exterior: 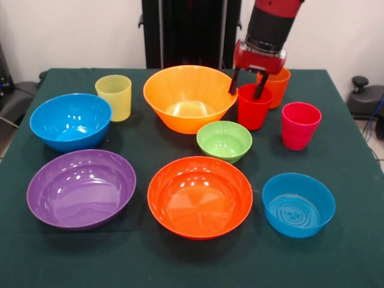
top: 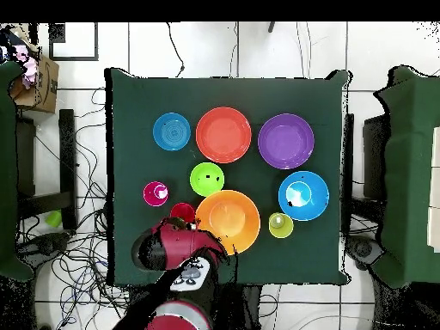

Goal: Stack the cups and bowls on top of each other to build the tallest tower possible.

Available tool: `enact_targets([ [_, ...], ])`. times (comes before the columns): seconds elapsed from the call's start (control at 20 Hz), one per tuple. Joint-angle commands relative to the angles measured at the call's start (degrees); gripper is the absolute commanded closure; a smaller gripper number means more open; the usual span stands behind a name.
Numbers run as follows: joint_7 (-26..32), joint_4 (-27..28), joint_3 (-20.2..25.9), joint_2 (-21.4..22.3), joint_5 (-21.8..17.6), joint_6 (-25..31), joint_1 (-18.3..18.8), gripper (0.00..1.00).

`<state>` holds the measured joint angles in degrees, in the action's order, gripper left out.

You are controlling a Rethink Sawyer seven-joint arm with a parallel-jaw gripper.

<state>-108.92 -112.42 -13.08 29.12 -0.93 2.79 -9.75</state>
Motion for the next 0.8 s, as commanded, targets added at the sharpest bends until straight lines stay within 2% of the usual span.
enact_targets([
  [0.05,-7.86,7.43,2.93,-8.19,1.18,-3.24,-1.47,0.00],
  [0.2,-8.49,9.93,1.65,-10.72,3.06,-4.24,-2.51,0.00],
  [0.3,-9.35,10.46,1.20,-10.89,4.17,-3.97,-2.97,0.00],
  [0.7,-9.82,9.86,0.87,-7.00,6.20,0.85,-3.19,0.00],
  [0.8,-9.35,8.85,1.01,-4.34,6.38,3.90,-2.98,0.00],
])
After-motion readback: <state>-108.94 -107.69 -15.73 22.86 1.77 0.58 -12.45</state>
